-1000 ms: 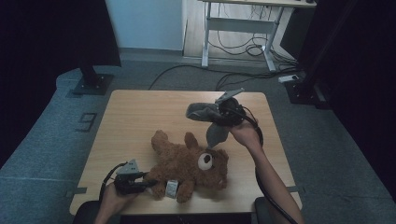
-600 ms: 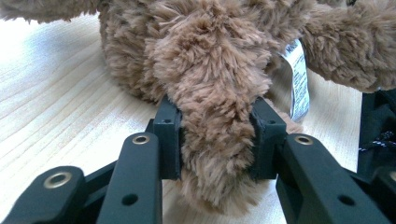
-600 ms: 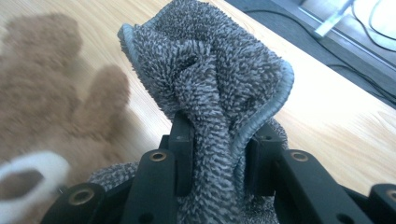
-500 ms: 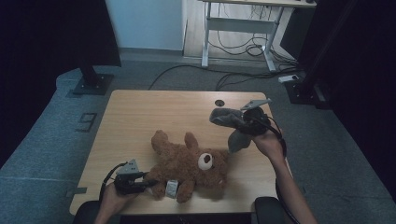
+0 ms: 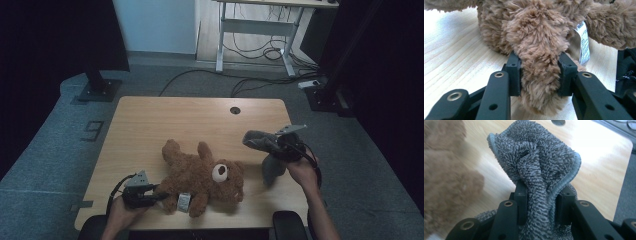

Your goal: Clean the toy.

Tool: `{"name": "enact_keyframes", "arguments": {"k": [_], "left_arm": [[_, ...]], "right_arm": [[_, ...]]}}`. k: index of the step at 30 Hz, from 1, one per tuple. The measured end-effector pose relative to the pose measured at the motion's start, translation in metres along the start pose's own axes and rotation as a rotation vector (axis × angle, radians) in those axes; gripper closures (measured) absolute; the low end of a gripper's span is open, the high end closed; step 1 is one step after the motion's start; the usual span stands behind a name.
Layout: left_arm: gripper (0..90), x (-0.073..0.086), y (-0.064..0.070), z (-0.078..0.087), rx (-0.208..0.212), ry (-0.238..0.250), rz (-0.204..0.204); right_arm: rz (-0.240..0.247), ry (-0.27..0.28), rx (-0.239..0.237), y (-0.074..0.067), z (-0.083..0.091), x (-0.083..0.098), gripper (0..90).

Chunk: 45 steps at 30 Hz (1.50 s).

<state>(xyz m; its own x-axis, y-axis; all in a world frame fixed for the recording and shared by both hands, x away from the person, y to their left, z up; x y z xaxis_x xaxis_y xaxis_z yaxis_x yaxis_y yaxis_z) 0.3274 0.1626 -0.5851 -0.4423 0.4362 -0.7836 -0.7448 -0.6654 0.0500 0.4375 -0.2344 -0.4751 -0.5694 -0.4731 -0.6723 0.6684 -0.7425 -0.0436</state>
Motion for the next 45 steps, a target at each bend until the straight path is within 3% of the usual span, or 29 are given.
{"name": "enact_keyframes", "arguments": {"k": [11, 23, 28, 32, 37, 41, 45], "left_arm": [[61.1, 0.000, 0.000, 0.000, -0.003, 0.000, -0.002], [59.8, 0.000, 0.000, 0.000, -0.009, 0.002, -0.005], [59.0, -0.001, -0.001, 0.000, -0.006, 0.001, 0.009], [52.4, -0.004, -0.001, 0.002, -0.003, 0.014, 0.032], [41.8, -0.011, -0.007, 0.013, -0.045, 0.047, 0.024], [33.6, -0.017, -0.010, 0.026, -0.079, 0.080, 0.013], [27.1, -0.021, -0.008, 0.039, -0.090, 0.114, 0.027]], "right_arm": [[-0.083, -0.030, -0.005, 0.002, -0.023, 0.059, 67.3], [-0.122, -0.098, -0.018, -0.001, -0.067, 0.112, 65.3], [-0.125, -0.087, -0.027, -0.002, -0.066, 0.113, 60.8], [-0.130, -0.079, -0.017, -0.001, -0.061, 0.107, 42.8], [-0.103, -0.050, -0.012, -0.007, -0.049, 0.094, 29.2], [-0.077, -0.018, -0.017, -0.016, -0.040, 0.082, 25.3], [-0.031, 0.005, -0.038, -0.031, -0.031, 0.072, 24.5]]}}
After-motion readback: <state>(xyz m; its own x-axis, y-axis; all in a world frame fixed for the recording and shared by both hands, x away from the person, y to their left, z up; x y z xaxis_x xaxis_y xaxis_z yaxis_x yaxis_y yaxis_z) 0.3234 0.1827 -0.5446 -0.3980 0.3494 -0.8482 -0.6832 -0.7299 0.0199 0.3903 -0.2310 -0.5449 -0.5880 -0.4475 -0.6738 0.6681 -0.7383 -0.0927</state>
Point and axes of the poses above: each handheld gripper's, and its own axes: z roughly backward along the jaws, x roughly out of its underside, y roughly to its right, the point moved 9 cm from there along -z, roughly forward along the jaws, and after that the axes turned 12 degrees about -x, right-handed, at the moved point
